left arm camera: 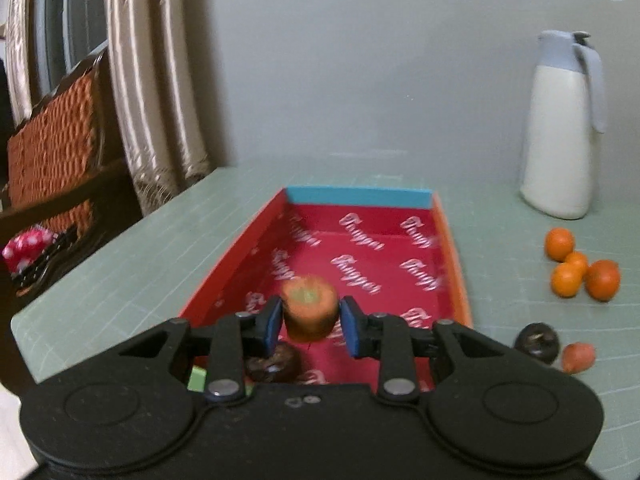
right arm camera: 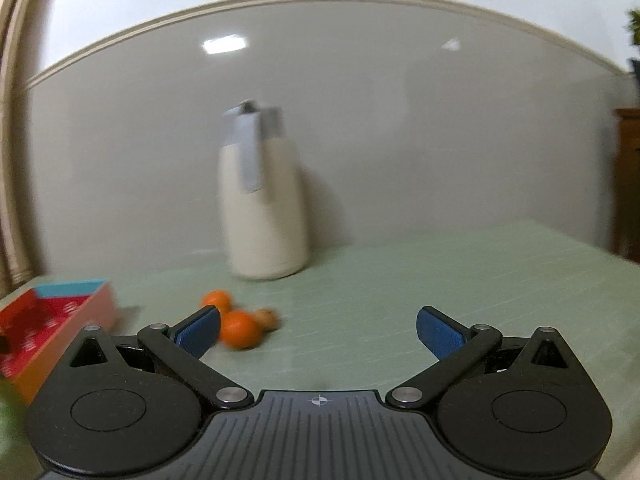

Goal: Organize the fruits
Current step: 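Carry the carrot slice into the red box and open the left tool, then grasp the small carrot piece with the right tool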

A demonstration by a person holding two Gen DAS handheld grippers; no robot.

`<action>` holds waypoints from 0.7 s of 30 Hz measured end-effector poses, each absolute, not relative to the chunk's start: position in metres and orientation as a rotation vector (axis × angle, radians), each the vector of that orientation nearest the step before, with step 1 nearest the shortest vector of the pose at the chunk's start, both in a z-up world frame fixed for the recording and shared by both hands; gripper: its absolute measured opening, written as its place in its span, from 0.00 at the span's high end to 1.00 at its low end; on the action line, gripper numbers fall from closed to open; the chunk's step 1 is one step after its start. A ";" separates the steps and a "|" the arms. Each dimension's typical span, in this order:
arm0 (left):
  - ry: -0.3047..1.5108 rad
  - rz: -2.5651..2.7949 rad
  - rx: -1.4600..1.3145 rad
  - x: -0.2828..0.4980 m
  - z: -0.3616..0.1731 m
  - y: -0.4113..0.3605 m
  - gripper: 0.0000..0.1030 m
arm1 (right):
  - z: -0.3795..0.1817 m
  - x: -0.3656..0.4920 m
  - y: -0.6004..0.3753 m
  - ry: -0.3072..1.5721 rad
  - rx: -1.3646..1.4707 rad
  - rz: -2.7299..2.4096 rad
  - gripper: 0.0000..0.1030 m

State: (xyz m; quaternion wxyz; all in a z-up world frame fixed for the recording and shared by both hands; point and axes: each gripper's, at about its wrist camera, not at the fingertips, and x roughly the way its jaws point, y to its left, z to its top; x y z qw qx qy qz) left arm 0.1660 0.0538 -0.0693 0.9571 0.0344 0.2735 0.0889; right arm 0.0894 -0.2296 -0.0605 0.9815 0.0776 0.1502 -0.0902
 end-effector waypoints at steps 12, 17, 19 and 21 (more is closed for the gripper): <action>0.514 0.204 -0.024 0.131 -0.063 0.081 0.52 | -0.072 0.119 -0.189 0.414 0.167 0.045 0.00; 0.455 0.229 -0.008 0.116 -0.060 0.088 0.41 | -0.077 0.128 -0.174 0.465 0.164 0.074 0.36; 0.441 0.236 0.001 0.112 -0.060 0.090 0.40 | -0.081 0.130 -0.171 0.496 0.165 0.069 0.37; 0.440 0.238 0.004 0.109 -0.063 0.092 0.39 | -0.083 0.133 -0.168 0.513 0.164 0.075 0.37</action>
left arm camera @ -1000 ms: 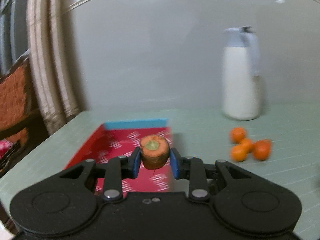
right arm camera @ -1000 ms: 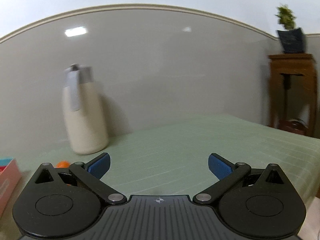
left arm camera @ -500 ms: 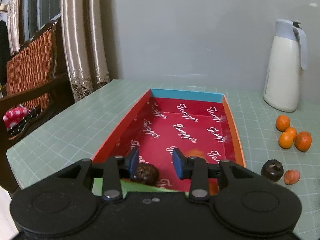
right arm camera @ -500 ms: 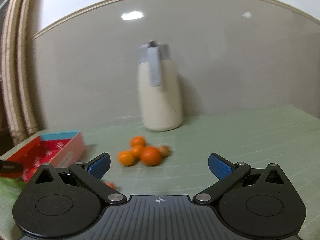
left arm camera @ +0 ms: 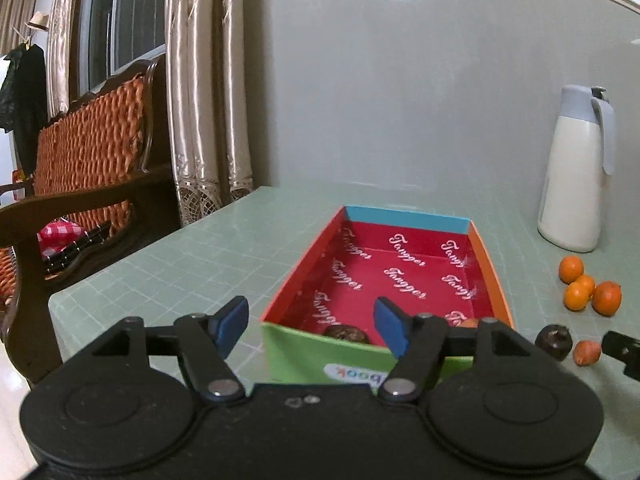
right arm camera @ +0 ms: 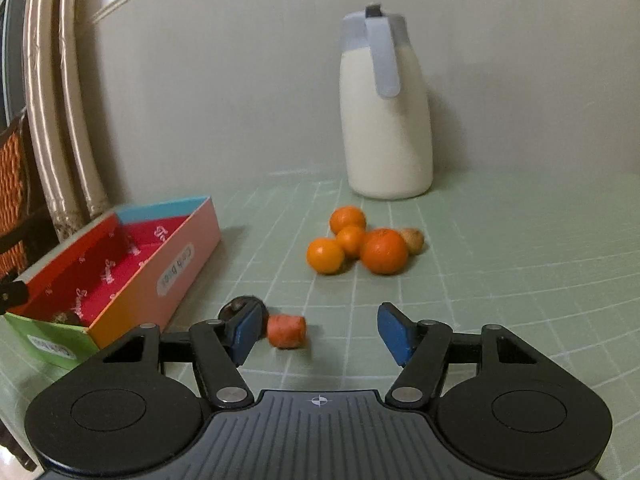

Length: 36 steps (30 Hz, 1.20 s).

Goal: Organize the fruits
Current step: 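Grasp the small carrot piece with the right tool, then carry the carrot piece into the red box and open the right tool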

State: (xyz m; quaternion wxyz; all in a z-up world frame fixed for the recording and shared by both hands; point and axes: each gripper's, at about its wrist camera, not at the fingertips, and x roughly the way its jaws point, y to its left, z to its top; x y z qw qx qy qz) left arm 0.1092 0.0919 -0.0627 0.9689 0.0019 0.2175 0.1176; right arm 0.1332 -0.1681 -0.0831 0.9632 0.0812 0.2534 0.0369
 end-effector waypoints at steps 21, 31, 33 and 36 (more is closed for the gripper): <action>0.470 0.336 -0.099 0.098 -0.071 0.135 0.31 | -0.100 0.156 -0.156 0.580 0.197 0.093 0.79; 0.472 0.437 -0.159 0.093 -0.071 0.160 0.28 | -0.065 0.132 -0.137 0.365 0.241 0.297 0.79; 0.476 0.451 -0.174 0.091 -0.071 0.167 0.27 | -0.058 0.127 -0.126 0.343 0.220 0.353 0.79; 0.479 0.463 -0.194 0.089 -0.070 0.174 0.26 | -0.055 0.124 -0.102 0.343 0.176 0.428 0.79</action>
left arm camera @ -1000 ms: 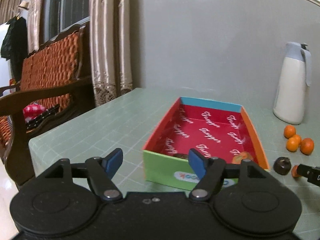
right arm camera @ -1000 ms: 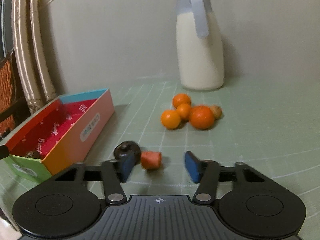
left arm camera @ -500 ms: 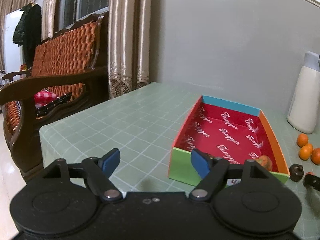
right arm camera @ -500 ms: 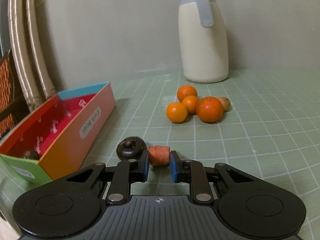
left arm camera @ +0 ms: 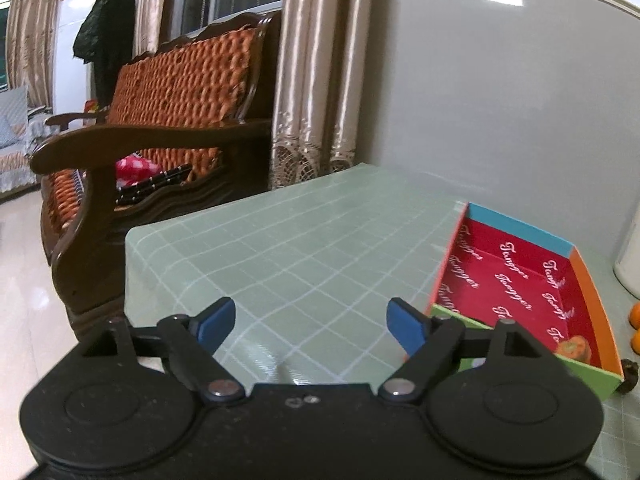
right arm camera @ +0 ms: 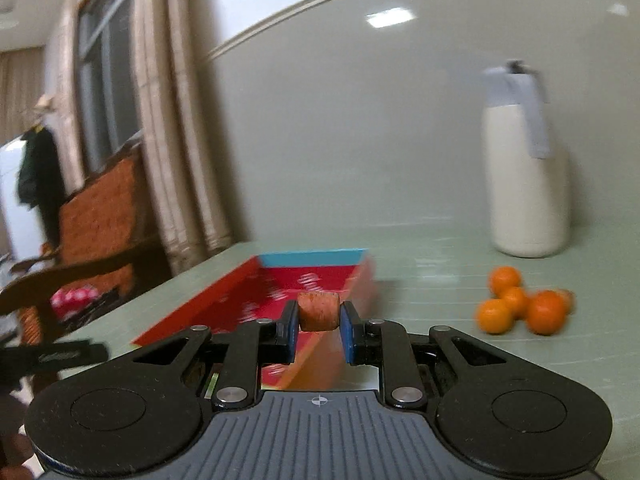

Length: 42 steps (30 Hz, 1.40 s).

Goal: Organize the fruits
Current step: 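Carry the carrot piece into the red box and open the right tool, then grasp the dark donut-shaped piece with the left tool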

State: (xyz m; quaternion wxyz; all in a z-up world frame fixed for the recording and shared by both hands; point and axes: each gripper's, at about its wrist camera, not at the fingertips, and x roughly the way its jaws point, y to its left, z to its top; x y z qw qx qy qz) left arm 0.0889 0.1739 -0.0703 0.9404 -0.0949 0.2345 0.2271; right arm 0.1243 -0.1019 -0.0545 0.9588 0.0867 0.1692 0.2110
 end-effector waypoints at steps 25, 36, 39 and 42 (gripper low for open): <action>0.455 0.416 -0.126 0.088 -0.069 0.155 0.24 | -0.044 0.106 -0.105 0.202 0.165 0.328 0.03; 0.364 0.255 0.011 0.086 -0.064 0.098 0.22 | -0.049 0.094 -0.169 0.141 0.120 -0.184 0.00; 0.359 0.177 0.052 0.085 -0.062 0.071 0.22 | -0.053 0.096 -0.186 0.167 0.101 -0.336 0.00; 0.329 0.103 0.108 0.082 -0.058 0.040 0.21 | -0.056 0.096 -0.205 0.184 0.062 -0.474 0.00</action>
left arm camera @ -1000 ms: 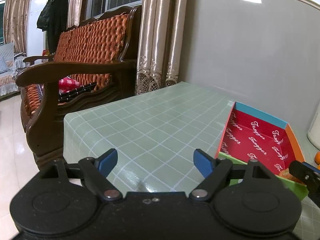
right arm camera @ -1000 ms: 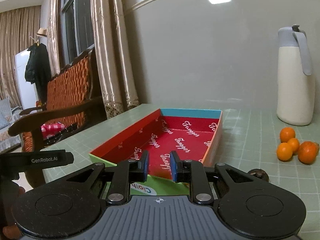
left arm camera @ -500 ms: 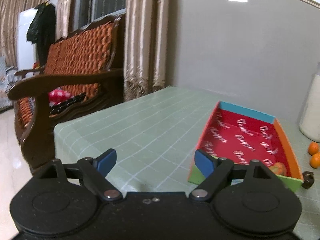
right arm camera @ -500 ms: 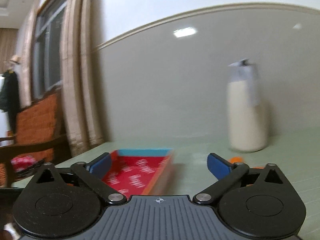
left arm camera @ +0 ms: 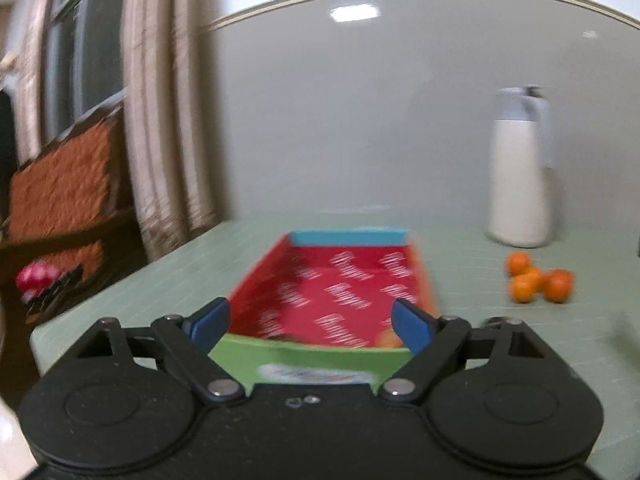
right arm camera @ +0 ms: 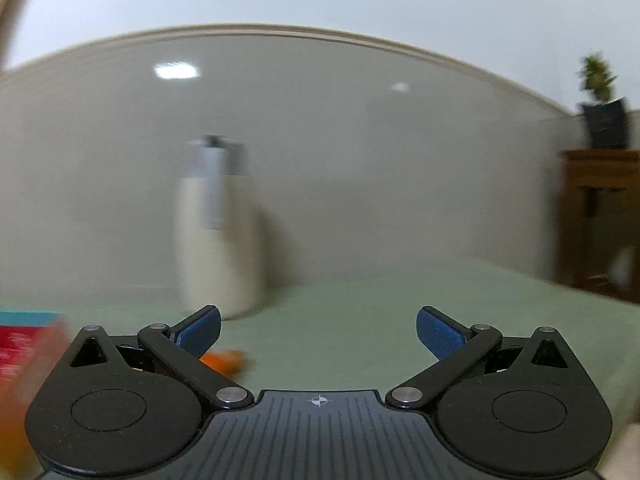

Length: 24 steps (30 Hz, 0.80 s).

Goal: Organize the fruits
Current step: 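Grasp the dark donut-shaped piece with the left tool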

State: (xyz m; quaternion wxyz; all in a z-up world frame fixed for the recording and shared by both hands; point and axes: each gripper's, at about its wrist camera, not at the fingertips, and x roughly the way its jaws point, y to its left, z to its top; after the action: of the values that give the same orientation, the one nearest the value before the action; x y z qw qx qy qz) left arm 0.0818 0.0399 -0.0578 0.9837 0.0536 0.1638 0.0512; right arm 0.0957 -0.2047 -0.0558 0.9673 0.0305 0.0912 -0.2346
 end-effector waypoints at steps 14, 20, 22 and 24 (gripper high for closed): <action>0.510 -0.188 0.129 0.127 -0.078 -0.067 0.24 | -0.066 0.071 -0.260 0.116 -0.115 -0.825 0.00; 0.616 -0.121 0.093 0.157 -0.095 -0.065 0.30 | -0.064 0.065 -0.260 0.066 -0.185 -0.915 0.00; 0.611 -0.124 0.118 0.161 -0.097 -0.069 0.32 | -0.063 0.065 -0.262 0.063 -0.182 -0.904 0.00; 0.634 -0.137 0.109 0.169 -0.100 -0.069 0.35 | -0.064 0.065 -0.261 0.062 -0.175 -0.882 0.00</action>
State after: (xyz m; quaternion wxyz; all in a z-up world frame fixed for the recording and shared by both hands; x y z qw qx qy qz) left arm 0.1688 -0.0691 -0.1001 0.9464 0.0533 0.3115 -0.0671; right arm 0.0647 -0.2610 -0.0638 0.9001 -0.0845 0.0299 -0.4264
